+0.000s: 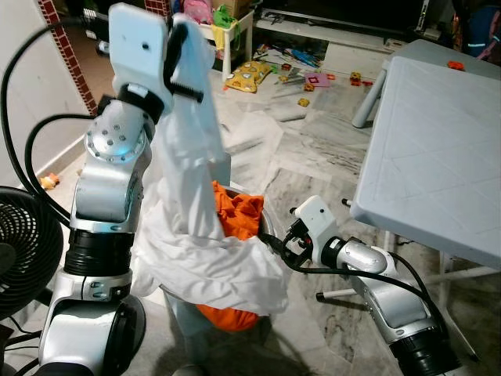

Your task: Hang hanger

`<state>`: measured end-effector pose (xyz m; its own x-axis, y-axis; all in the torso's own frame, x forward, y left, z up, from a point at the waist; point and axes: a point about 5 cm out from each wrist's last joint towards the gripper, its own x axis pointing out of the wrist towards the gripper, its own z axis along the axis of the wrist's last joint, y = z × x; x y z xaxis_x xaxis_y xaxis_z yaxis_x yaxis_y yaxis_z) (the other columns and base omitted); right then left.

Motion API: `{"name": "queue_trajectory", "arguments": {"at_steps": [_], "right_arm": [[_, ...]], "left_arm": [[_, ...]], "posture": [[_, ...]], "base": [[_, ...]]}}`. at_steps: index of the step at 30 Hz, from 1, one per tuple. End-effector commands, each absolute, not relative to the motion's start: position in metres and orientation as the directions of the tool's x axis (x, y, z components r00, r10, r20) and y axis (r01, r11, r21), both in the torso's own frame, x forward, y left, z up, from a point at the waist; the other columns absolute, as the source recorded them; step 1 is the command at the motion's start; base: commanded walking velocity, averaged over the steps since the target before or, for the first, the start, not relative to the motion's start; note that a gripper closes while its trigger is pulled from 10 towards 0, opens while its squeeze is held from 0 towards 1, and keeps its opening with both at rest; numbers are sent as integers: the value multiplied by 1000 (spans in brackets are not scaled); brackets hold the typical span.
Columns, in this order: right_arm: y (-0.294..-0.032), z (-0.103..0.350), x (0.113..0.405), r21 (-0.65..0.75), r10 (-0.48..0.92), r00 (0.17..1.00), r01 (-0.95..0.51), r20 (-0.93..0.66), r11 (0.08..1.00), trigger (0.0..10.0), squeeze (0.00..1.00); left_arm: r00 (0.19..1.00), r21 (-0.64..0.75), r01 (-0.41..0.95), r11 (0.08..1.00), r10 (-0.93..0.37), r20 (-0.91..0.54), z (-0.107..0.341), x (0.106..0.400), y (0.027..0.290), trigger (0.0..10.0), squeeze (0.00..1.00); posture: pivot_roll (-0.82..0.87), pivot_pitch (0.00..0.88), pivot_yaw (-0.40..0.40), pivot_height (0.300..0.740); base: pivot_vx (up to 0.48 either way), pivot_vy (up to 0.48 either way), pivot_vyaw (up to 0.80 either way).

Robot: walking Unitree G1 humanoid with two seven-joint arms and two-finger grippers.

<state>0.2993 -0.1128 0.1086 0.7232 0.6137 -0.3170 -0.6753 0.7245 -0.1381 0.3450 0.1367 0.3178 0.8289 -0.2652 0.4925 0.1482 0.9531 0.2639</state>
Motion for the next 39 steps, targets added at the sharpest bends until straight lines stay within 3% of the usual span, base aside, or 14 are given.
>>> {"name": "queue_trajectory", "arguments": {"at_steps": [1,8,11,13,15,17,22,31,39], "right_arm": [[-115,108,300,-144,603,734,-664,-313,734,10000,0],[-115,108,302,-152,605,733,-667,-311,730,10000,0],[-119,108,301,-158,602,733,-667,-316,729,10000,0],[-120,108,300,-159,602,733,-667,-317,728,10000,0],[-121,107,300,-161,602,731,-668,-321,726,10000,0],[-123,106,299,-163,603,726,-673,-331,721,10000,0],[-121,105,299,-168,614,713,-688,-337,706,10000,0],[-123,107,301,-176,617,709,-693,-341,699,10000,0],[-122,106,299,-179,619,705,-697,-345,695,10000,0]], "left_arm": [[826,275,166,947,-286,485,311,342,134,0,0],[876,224,223,949,-296,382,268,333,130,0,0],[942,134,253,958,-275,190,208,306,126,0,0],[950,124,249,961,-267,165,201,301,127,0,0],[969,110,212,971,-223,104,186,292,134,0,0],[998,82,65,995,-64,-15,159,272,157,0,0],[986,98,-33,995,48,-160,124,236,181,0,0],[923,85,-43,995,72,-377,82,188,182,0,0],[886,81,-58,995,89,-455,65,185,188,275,0]], "posture": [[-4,15,-14,740],[0,22,-17,740],[-3,35,-18,740],[-4,36,-19,740],[-4,37,-19,740],[7,47,-27,740],[18,56,-38,740],[23,67,-44,740],[11,69,-40,740]], "base": [[0,0,0],[0,0,0],[0,0,0],[0,0,0],[0,0,0],[0,0,0],[0,0,0],[0,0,0],[0,0,0]]}}
